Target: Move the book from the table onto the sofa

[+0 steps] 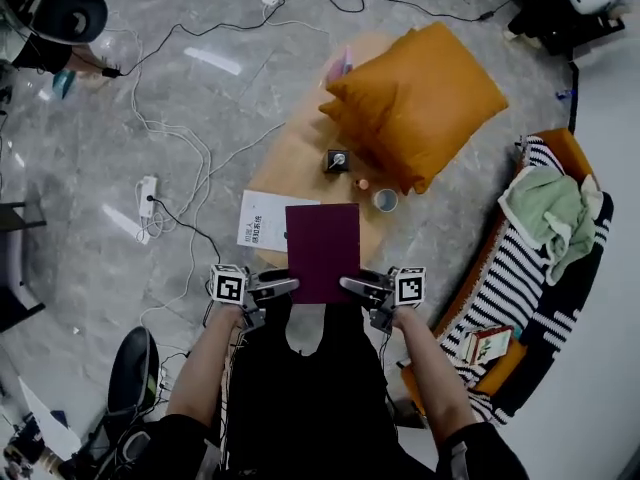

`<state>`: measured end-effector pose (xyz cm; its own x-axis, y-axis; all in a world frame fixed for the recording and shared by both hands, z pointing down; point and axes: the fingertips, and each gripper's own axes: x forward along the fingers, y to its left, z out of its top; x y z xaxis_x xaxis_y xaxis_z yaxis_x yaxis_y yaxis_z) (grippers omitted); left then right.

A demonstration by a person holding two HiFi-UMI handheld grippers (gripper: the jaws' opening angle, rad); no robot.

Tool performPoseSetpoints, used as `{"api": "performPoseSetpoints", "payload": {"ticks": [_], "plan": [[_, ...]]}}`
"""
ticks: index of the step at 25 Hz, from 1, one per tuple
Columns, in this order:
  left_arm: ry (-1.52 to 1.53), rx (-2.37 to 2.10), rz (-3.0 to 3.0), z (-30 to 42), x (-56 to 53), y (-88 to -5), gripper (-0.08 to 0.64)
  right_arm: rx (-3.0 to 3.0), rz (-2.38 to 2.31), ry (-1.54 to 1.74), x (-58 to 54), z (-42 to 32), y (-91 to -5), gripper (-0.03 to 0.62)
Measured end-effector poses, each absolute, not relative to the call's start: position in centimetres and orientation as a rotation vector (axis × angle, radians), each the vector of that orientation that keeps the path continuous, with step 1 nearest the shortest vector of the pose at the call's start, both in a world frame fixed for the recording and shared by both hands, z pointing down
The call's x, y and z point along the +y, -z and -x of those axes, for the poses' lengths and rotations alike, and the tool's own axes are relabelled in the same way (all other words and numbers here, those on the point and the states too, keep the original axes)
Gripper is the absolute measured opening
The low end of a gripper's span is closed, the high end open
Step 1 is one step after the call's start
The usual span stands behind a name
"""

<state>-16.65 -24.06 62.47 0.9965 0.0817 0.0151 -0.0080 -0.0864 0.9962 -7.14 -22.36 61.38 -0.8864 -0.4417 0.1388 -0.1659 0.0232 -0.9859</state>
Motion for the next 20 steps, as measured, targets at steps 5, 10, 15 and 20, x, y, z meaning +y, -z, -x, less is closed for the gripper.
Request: {"api": "performPoseSetpoints", "payload": {"ticks": [5,10,15,20], "plan": [[-0.015,0.065,-1.664,16.9,-25.5,-58.1,0.244,2.004,0.637,1.871,-22.7,7.8,-57.6,0.219],[0.015,0.088,-1.661,16.7,-25.3,-55.3,0.244,1.991,0.704,1.729,-22.1,10.0,-54.2,0.219],[0.098,0.113,-1.593,17.2,-24.3,-52.6,0.227,1.863,0.769,1.631,-19.6,11.1,-52.7,0.219],[0.009,0.105,-1.628,19.0,-23.1,-51.9,0.227,1.864,0.826,1.542,-17.9,12.9,-51.9,0.222]]}}
